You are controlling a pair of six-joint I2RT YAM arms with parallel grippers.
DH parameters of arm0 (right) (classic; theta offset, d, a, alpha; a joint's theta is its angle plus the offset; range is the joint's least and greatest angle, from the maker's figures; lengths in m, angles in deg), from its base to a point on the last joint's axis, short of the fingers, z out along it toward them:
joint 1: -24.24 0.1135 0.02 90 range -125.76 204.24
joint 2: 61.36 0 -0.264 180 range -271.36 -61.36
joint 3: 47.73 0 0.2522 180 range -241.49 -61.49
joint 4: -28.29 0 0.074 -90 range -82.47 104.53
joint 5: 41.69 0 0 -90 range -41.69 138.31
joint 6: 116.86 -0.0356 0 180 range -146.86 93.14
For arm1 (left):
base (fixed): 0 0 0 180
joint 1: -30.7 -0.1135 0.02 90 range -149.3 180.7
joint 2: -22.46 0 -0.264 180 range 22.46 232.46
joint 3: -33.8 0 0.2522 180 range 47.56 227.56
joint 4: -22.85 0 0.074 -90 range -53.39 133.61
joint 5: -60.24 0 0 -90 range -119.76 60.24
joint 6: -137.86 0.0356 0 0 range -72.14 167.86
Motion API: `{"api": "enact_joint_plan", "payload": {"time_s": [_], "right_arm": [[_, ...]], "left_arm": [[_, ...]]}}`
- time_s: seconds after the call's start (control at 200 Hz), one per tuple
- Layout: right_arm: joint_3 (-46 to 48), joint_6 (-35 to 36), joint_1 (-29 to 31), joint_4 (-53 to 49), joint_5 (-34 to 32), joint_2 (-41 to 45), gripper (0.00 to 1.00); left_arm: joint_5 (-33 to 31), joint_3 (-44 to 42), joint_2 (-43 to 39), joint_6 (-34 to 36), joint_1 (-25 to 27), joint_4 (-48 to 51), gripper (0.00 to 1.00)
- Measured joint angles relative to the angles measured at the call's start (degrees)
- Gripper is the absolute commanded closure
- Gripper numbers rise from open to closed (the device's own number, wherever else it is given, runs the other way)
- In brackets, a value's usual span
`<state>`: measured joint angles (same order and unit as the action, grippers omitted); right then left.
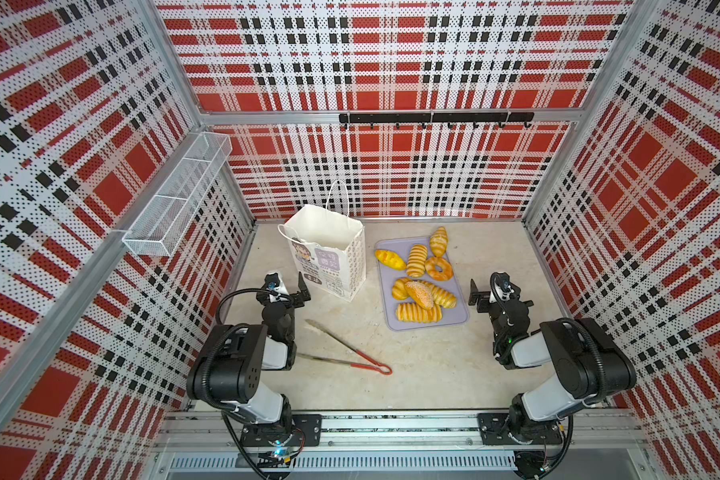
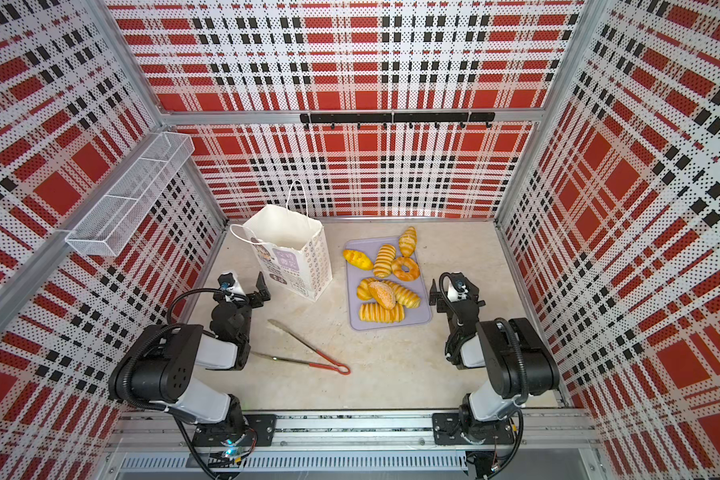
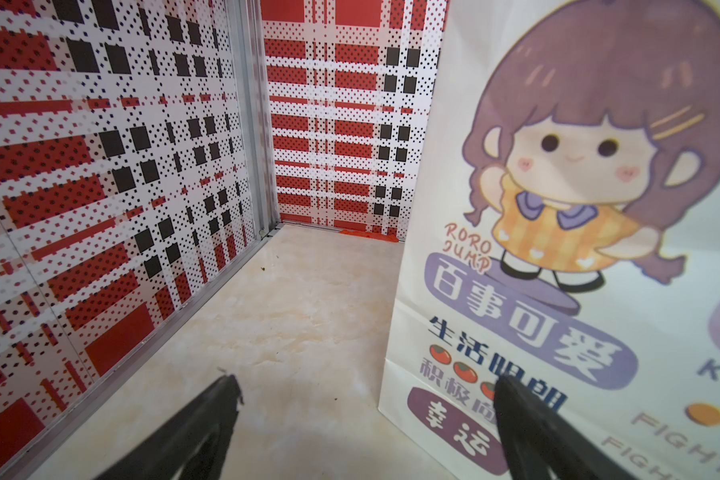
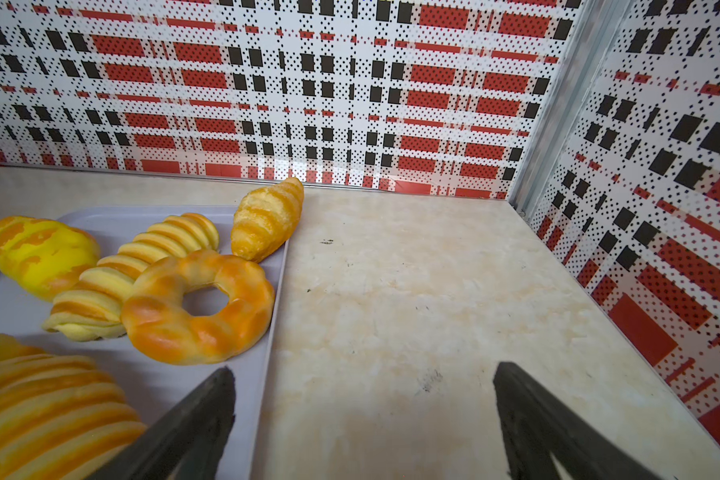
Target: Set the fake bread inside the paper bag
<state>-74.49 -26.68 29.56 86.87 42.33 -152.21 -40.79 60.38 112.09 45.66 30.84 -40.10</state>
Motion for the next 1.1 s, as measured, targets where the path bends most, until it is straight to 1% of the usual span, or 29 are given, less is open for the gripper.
{"api": "enact_joint_plan", "payload": {"time_s": [0.471, 0.561, 0.606, 0.671, 0.711, 0.782, 0.857, 0.957, 1.032, 1.097], "right_arm": [[-0.1, 0.0, -0.2, -0.5, 0.4, 0.0, 0.0], [0.0, 0.0, -0.2, -2.1, 0.1, 2.1, 0.0], [0.1, 0.0, -0.2, -4.5, 0.0, 5.4, 0.0], [-0.5, -0.3, -0.2, -10.8, 0.0, 12.8, 0.03], [-1.8, -0.7, -0.2, -15.8, 0.4, 17.8, 0.05], [-6.1, -1.8, -0.3, -24.9, 1.8, 25.4, 0.1], [-10.6, -3.1, -0.2, -33.4, 4.7, 31.5, 0.13], [-14.4, -4.4, 0.0, -43.3, 9.7, 37.1, 0.17], [-17.1, -5.5, 1.0, -52.0, 13.7, 39.6, 0.19], [-19.0, -5.7, 3.7, -59.2, 16.7, 40.8, 0.19]], "left_arm": [[0.5, 0.0, 0.0, -0.2, -0.5, 0.0, 0.02], [-0.7, -0.9, -2.1, -0.8, -0.5, 1.0, 0.02], [-2.0, -1.9, -5.5, -1.1, -0.5, 2.2, 0.02], [-3.8, -4.0, -12.4, -1.8, -0.5, 2.8, 0.02], [-5.0, -5.2, -17.7, -2.5, -0.5, 3.8, 0.02], [-6.7, -5.8, -28.4, -4.2, -0.5, 8.9, 0.02], [-8.5, -4.7, -39.6, -6.5, -0.6, 17.0, 0.02], [-8.9, -1.7, -49.8, -10.5, -1.2, 29.2, 0.02], [-7.7, 2.1, -54.1, -14.3, -2.1, 39.5, 0.01], [-5.4, 6.5, -54.9, -17.5, -2.8, 49.0, 0.0]]}}
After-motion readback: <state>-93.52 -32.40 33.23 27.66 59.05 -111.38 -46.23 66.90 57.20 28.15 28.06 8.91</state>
